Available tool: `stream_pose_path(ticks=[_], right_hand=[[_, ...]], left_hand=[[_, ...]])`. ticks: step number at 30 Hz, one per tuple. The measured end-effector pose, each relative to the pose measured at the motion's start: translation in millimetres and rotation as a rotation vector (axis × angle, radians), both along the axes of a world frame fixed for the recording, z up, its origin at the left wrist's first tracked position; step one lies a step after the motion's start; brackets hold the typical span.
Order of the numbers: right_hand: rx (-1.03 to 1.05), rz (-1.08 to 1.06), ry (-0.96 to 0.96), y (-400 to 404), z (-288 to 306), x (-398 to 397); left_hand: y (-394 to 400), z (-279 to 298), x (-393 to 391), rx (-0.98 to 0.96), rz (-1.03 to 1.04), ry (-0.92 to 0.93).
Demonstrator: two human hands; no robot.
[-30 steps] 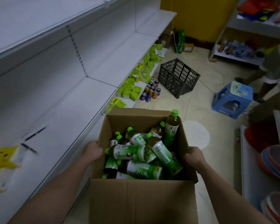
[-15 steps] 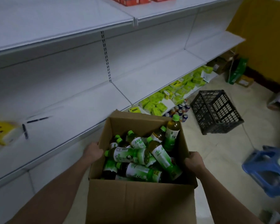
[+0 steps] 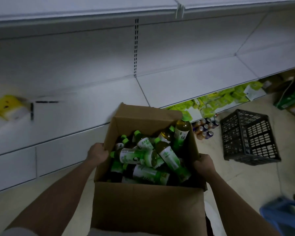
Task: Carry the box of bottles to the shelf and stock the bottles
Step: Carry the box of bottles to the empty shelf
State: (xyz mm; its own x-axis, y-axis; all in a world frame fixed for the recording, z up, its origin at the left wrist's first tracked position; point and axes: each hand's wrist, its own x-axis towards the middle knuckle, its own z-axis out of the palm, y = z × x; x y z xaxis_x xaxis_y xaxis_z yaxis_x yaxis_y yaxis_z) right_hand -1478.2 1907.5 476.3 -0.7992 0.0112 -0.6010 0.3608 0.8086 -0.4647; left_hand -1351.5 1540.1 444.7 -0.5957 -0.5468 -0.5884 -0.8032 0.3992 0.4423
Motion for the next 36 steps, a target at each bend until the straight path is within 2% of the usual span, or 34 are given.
stream_pose_path(ticks=[4, 8, 11, 14, 21, 28, 32, 36], right_hand=[[0.010, 0.087, -0.014, -1.4, -6.5, -38.0], [0.085, 0.231, -0.023, 13.3, -39.9, -99.2], [0.020, 0.332, -0.015, 5.4, -24.5, -131.7], [-0.027, 0.453, -0.016, 19.0, -48.8, -179.0], [-0.042, 0.637, -0.015, 77.2, -133.5, -255.6], [-0.076, 0.628, 0.037, 104.6, -233.0, -291.0], [-0.104, 0.549, 0.061, 118.4, -307.8, -296.1], [-0.132, 0.556, 0.149, 116.9, -379.7, -291.7]], left_hand=[[9.3, -1.0, -9.3, -0.028, 0.068, -0.003], [29.1, -5.6, -19.2, -0.045, 0.151, 0.001], [59.4, -14.0, -25.7, -0.048, 0.259, -0.016], [106.8, -34.8, -35.5, -0.046, 0.378, -0.040], [220.8, -112.2, -64.5, -0.062, 0.615, -0.092], [249.7, -202.7, -98.4, -0.055, 0.591, -0.064], [248.8, -272.1, -113.0, -0.121, 0.513, -0.024], [245.1, -348.3, -115.4, -0.156, 0.530, 0.034]])
